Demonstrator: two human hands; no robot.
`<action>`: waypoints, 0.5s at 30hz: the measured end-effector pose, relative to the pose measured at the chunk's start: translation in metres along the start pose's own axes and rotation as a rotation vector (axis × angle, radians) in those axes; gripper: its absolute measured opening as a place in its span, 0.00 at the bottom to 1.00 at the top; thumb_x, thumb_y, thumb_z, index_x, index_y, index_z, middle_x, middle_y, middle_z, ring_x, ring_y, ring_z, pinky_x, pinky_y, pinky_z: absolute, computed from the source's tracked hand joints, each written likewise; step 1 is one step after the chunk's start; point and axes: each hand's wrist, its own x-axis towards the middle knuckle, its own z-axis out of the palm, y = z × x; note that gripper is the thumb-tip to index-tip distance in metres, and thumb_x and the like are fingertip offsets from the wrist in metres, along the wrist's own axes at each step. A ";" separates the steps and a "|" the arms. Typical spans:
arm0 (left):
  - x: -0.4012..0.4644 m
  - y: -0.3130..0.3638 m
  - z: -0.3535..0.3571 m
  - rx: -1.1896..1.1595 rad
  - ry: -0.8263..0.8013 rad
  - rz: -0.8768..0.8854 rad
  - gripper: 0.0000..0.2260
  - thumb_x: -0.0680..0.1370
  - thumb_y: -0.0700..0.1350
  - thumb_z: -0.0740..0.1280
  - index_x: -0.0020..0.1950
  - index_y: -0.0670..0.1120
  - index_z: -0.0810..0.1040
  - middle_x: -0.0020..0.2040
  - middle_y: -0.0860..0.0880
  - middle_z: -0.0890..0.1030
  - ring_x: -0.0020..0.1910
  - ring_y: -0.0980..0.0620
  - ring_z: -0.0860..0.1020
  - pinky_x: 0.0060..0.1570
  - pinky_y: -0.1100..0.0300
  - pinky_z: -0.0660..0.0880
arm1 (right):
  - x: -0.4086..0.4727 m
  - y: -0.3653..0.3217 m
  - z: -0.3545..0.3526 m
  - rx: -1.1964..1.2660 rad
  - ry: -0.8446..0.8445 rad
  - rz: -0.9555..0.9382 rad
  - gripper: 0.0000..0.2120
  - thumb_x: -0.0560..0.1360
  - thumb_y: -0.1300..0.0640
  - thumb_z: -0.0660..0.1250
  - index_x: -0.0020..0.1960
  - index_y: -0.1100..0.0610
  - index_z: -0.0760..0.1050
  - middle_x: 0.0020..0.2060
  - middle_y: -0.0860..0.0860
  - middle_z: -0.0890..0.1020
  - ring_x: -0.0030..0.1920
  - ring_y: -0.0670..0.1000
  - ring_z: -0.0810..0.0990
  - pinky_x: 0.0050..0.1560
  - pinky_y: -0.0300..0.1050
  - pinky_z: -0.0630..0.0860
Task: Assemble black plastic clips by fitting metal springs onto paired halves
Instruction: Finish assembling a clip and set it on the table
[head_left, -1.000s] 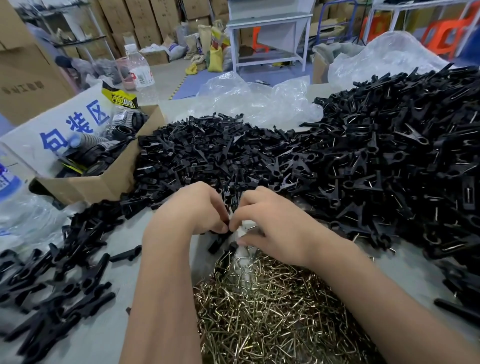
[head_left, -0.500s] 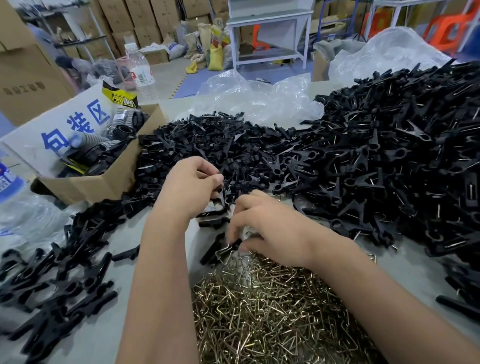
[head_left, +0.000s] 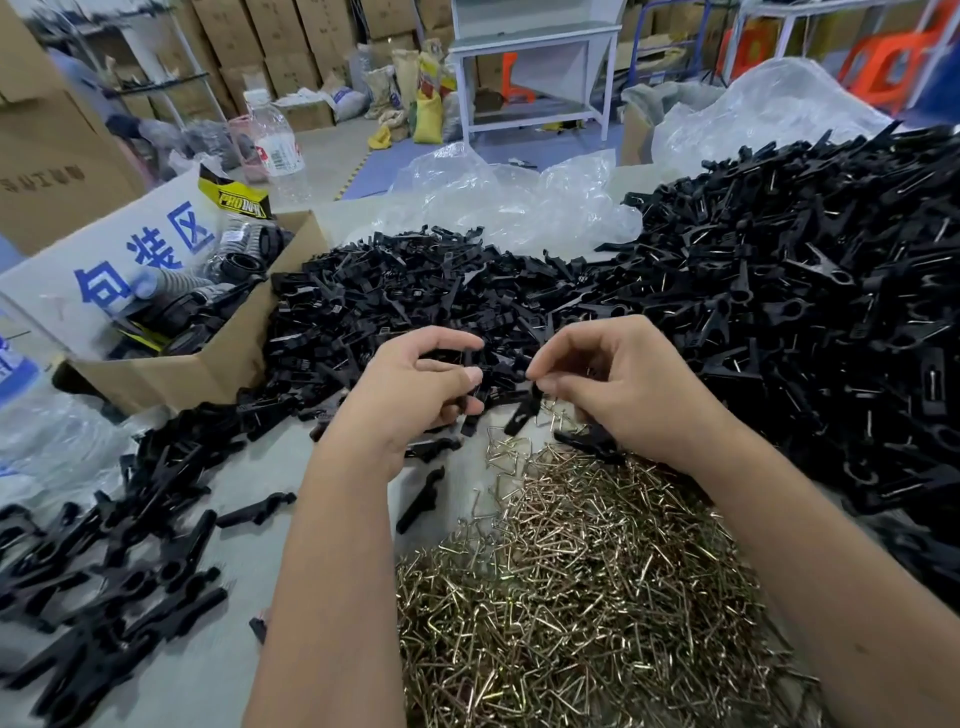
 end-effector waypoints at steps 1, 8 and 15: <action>0.001 -0.001 0.001 -0.006 -0.001 -0.009 0.13 0.79 0.35 0.72 0.54 0.53 0.86 0.42 0.48 0.85 0.39 0.51 0.86 0.44 0.59 0.81 | 0.000 0.002 0.001 -0.069 -0.003 0.008 0.09 0.77 0.64 0.74 0.45 0.50 0.85 0.34 0.41 0.83 0.33 0.40 0.80 0.37 0.32 0.75; -0.001 -0.002 0.002 -0.150 -0.088 -0.051 0.16 0.79 0.31 0.70 0.55 0.51 0.86 0.44 0.45 0.86 0.46 0.45 0.88 0.42 0.61 0.82 | 0.001 0.008 0.008 0.083 0.096 0.116 0.10 0.80 0.67 0.70 0.52 0.53 0.85 0.37 0.52 0.86 0.33 0.48 0.87 0.32 0.40 0.79; -0.003 0.001 0.004 -0.314 -0.212 -0.065 0.18 0.79 0.27 0.67 0.62 0.46 0.83 0.50 0.39 0.87 0.50 0.40 0.87 0.44 0.60 0.84 | 0.002 0.006 0.006 0.191 0.352 0.078 0.12 0.75 0.68 0.74 0.47 0.51 0.87 0.36 0.48 0.88 0.39 0.49 0.88 0.36 0.41 0.83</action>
